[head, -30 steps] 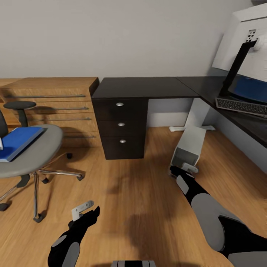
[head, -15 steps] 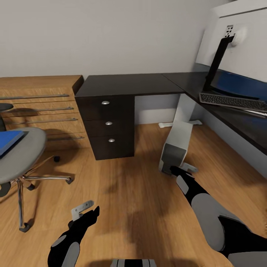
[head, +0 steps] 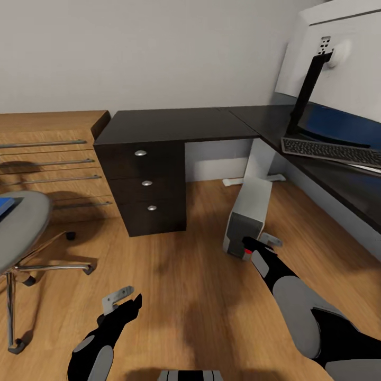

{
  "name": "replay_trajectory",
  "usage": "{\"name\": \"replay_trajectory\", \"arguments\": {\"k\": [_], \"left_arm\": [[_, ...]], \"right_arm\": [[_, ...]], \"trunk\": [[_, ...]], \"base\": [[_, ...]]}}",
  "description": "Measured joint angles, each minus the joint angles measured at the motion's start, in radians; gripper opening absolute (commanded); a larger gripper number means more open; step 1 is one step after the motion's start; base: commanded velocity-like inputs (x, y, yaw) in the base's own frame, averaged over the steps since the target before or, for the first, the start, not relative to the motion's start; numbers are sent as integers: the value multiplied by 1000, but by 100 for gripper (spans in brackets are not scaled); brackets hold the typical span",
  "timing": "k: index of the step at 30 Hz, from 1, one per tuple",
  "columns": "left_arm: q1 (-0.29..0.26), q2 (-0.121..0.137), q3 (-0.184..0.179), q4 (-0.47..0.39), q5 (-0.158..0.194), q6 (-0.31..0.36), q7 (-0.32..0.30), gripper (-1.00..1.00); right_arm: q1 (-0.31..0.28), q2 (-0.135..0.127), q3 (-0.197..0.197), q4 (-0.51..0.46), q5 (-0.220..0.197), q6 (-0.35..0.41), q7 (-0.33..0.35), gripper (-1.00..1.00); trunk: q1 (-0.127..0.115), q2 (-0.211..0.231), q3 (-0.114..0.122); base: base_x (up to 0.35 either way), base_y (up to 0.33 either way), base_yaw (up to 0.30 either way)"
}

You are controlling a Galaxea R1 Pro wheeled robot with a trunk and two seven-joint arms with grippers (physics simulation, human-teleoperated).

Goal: In the bedroom, organize the workspace by keeping the computer under the desk, ensuring the monitor is on the desk, placing the keyboard on the desk next to the monitor, placing the mouse on the desk next to the keyboard, moving the folder from the swivel chair onto the desk next to the mouse, stacking the notebook on top of the folder with the pen on top of the notebook, and positioning the swivel chair next to the desk.

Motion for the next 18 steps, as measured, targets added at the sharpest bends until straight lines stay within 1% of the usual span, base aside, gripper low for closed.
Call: {"name": "replay_trajectory", "arguments": {"k": [6, 13, 18], "left_arm": [[0, 1, 0, 0, -1, 0, 0, 100], [0, 1, 0, 0, -2, 0, 0, 100], [0, 1, 0, 0, -2, 0, -1, 100]], "right_arm": [[0, 0, 0, -1, 0, 0, 0, 100], [0, 0, 0, 0, 0, 0, -1, 100], [0, 0, 2, 0, -7, 0, -1, 100]], "trunk": [[0, 0, 0], [0, 0, 0], [0, 0, 0]], "base": [[98, -65, 0], [206, -162, 0], [147, -135, 0]]}}
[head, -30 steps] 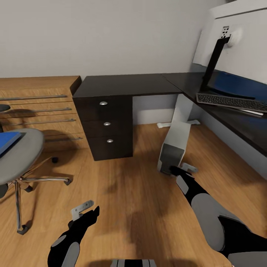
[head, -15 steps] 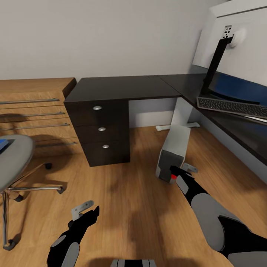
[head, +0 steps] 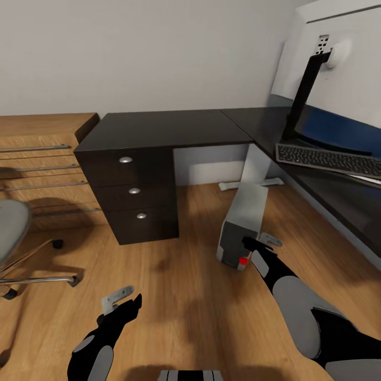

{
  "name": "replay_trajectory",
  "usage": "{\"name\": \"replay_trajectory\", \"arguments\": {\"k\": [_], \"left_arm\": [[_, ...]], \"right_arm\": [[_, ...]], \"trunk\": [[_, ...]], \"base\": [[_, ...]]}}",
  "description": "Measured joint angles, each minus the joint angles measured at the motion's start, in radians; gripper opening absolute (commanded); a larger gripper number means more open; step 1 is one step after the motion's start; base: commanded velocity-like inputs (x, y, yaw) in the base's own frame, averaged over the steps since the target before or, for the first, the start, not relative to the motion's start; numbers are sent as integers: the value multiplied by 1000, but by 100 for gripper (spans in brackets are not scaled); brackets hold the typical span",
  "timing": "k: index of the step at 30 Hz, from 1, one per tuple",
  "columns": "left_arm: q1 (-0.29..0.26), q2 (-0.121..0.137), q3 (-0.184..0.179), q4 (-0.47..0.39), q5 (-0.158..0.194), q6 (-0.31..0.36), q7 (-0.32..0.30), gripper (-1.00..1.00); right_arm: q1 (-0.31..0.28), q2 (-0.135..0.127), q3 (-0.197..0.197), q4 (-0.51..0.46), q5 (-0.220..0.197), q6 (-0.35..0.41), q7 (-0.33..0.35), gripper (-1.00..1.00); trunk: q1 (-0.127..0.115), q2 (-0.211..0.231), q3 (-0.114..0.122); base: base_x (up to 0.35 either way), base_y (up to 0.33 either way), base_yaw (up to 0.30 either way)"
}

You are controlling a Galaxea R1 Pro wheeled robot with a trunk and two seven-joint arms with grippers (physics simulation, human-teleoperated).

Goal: In the bedroom, organize the workspace by keeping the computer under the desk, ensuring the monitor is on the desk, placing the keyboard on the desk next to the monitor, placing the mouse on the desk next to the keyboard, moving the folder from the swivel chair onto the desk next to the mouse, stacking the notebook on top of the folder with the pen on top of the notebook, and positioning the swivel chair next to the desk.

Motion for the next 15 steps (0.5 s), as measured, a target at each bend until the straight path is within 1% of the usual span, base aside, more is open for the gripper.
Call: {"name": "replay_trajectory", "arguments": {"k": [2, 5, 15], "left_arm": [[0, 0, 0, 0, 0, 0, 0, 100], [0, 0, 0, 0, 0, 0, 0, 100], [0, 0, 0, 0, 0, 0, -2, 100]], "right_arm": [[0, 0, 0, 0, 1, 0, 0, 100], [0, 0, -1, 0, 2, 0, -1, 100], [0, -1, -2, 0, 2, 0, -1, 100]], "trunk": [[0, 0, 0], [0, 0, 0], [0, 0, 0]], "base": [[139, -106, 0], [227, -73, 0], [309, -8, 0]]}}
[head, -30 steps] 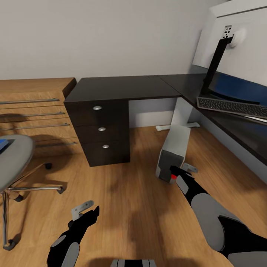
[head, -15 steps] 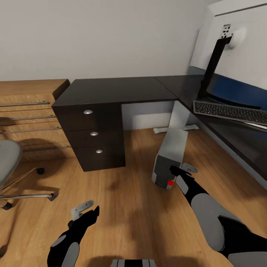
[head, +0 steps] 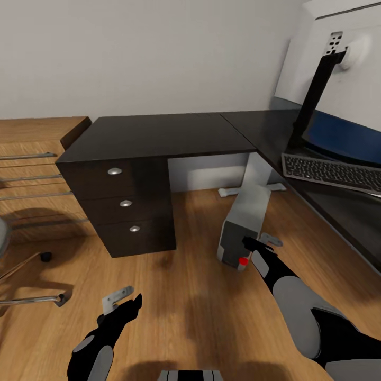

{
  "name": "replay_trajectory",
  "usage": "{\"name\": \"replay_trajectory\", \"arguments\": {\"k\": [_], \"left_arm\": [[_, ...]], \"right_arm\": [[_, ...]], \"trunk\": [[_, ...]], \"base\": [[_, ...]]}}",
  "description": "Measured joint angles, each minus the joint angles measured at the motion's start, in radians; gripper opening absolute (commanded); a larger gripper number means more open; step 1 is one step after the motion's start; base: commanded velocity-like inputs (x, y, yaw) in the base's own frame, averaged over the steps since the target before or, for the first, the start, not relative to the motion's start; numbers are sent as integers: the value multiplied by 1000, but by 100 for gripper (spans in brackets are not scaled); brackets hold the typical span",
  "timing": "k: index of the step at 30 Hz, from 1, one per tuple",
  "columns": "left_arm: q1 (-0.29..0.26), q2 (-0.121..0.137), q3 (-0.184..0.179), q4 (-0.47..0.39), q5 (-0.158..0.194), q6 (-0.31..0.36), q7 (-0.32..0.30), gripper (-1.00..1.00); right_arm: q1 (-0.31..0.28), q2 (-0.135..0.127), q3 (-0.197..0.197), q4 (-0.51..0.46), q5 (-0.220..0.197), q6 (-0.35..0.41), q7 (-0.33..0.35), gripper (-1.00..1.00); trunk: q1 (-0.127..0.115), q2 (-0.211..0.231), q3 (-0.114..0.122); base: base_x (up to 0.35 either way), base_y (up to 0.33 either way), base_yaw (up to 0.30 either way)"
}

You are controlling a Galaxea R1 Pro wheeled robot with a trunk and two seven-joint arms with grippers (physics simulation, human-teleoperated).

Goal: In the bedroom, organize the workspace by keeping the computer under the desk, ensuring the monitor is on the desk, placing the keyboard on the desk next to the monitor, placing the mouse on the desk next to the keyboard, moving the folder from the swivel chair onto the desk next to the mouse, stacking the notebook on top of the folder with the pen on top of the notebook, and positioning the swivel chair next to the desk.

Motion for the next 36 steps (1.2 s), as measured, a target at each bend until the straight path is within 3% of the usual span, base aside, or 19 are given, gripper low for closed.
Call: {"name": "replay_trajectory", "arguments": {"k": [27, 36], "left_arm": [[0, 0, -7, 0, 0, 5, -2, 100], [0, 0, -9, -1, 0, 6, -3, 100]], "right_arm": [[0, 0, 1, 0, 0, 0, 1, 100], [0, 0, -4, -2, 15, 0, -2, 100]], "trunk": [[0, 0, 0], [0, 0, 0]], "base": [[275, 12, 0], [172, 196, 0]]}}
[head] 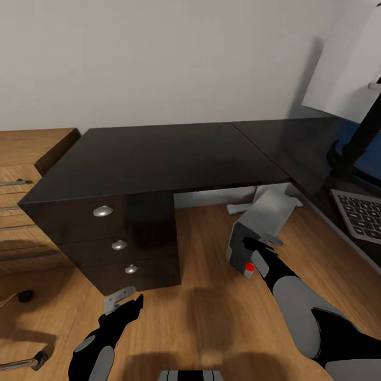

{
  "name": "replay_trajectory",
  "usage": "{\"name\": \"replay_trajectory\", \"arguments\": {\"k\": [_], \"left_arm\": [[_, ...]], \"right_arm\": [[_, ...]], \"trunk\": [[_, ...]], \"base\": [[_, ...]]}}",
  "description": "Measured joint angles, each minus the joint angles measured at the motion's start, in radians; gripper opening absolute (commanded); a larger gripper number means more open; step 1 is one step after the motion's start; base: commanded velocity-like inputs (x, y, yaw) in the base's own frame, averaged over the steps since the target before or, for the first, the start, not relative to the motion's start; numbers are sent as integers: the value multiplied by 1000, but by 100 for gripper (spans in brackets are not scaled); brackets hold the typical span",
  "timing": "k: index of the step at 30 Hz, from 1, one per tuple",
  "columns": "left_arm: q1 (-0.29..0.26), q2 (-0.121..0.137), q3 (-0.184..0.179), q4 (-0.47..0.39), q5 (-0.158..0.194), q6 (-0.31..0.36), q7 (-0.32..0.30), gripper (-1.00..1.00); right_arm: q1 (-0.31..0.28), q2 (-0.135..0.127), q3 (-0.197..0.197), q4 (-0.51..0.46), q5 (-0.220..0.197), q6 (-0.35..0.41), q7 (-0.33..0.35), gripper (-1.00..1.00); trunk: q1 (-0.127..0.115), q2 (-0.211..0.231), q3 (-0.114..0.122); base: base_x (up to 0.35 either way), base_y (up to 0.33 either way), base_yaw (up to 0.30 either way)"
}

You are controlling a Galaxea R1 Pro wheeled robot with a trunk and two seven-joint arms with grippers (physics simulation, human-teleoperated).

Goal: In the bedroom, organize the workspace by keeping the computer under the desk, ensuring the monitor is on the desk, placing the keyboard on the desk next to the monitor, placing the mouse on the desk next to the keyboard, moving the folder from the swivel chair onto the desk next to the mouse, stacking the notebook on top of the folder with the pen on top of the notebook, and positioning the swivel chair next to the desk.

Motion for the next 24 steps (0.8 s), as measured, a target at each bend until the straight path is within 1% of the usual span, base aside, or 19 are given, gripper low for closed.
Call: {"name": "replay_trajectory", "arguments": {"k": [1, 4, 9, 12, 20, 24], "left_arm": [[0, 0, 0, 0, 0, 0, 0, 100], [0, 0, 0, 2, 0, 0, 0, 100], [0, 0, -1, 2, 0, 0, 0, 100], [0, 0, -2, 2, 0, 0, 0, 100], [0, 0, -2, 2, 0, 0, 0, 100], [0, 0, -2, 2, 0, 0, 0, 100]], "right_arm": [[0, 0, 3, 1, -7, 0, 2, 100], [0, 0, 3, 1, -7, 0, 2, 100], [0, 0, 3, 1, -6, 0, 2, 100], [0, 0, 3, 0, -7, 0, 1, 100], [0, 1, 4, 0, -9, -1, 4, 100], [0, 1, 5, 0, -9, -1, 5, 100]], "trunk": [[0, 0, 0], [0, 0, 0], [1, 0, 0], [1, 0, 0], [1, 0, 0], [1, 0, 0]], "base": [[220, 233, 0], [128, 110, 0], [-3, 21, 0], [-204, 3, 0], [-313, 0, 0], [-127, 0, 0]]}}
